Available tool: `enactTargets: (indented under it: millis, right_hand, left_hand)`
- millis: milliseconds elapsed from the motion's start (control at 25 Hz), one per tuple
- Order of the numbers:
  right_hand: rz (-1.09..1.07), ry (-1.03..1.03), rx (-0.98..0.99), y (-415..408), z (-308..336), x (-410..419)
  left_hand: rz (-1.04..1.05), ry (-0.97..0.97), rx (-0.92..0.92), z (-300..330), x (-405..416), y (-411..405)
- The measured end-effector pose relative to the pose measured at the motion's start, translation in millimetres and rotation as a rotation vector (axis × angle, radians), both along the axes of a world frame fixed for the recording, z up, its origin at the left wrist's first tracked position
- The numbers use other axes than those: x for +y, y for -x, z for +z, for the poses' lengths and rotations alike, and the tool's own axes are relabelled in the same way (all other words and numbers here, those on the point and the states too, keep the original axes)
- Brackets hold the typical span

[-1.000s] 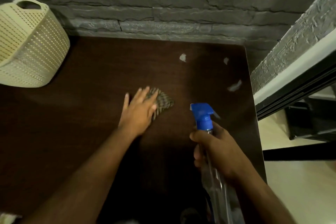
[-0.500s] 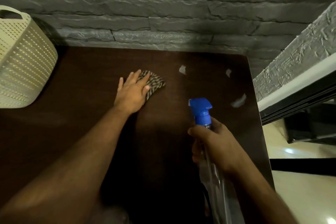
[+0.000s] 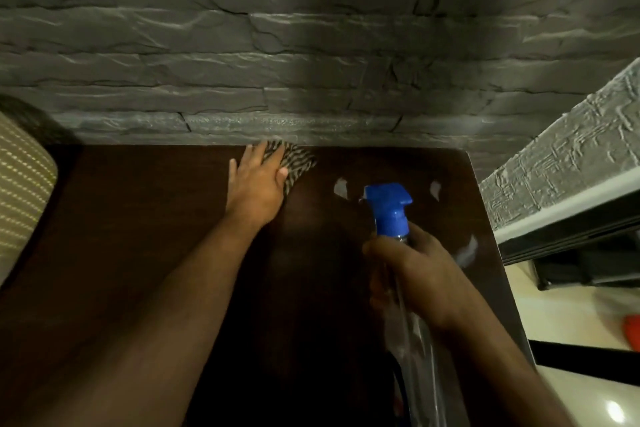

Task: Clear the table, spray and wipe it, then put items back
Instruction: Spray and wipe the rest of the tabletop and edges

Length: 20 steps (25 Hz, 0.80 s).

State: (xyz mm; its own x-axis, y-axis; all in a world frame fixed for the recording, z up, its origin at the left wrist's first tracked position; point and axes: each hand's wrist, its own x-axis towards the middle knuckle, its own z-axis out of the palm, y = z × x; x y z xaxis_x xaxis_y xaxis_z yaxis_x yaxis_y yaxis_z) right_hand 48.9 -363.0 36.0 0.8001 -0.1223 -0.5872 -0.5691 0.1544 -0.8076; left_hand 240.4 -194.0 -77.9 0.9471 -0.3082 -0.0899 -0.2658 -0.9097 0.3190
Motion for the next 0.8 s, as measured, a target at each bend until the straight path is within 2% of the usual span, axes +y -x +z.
enactTargets:
  millis: [240, 560, 640, 760, 800]
  right_hand:
    - [-0.043, 0.012, -0.036, -5, -7, 0]
    - [-0.075, 0.003, -0.011, -14, -3, 2]
    - [-0.086, -0.014, -0.012, -10, 1, 5]
    - [-0.08, -0.017, -0.054, -6, 11, 6]
    - [-0.085, -0.012, -0.062, -5, 15, 4]
  left_hand:
    - [0.148, 0.02, -0.128, -17, -21, 9]
    - [0.228, 0.042, -0.101, -12, -39, 9]
    - [0.048, 0.06, -0.111, -3, -53, 27]
    - [-0.395, 0.053, -0.068, -6, -52, 108]
    - [-0.425, 0.028, -0.054, -11, -35, 121]
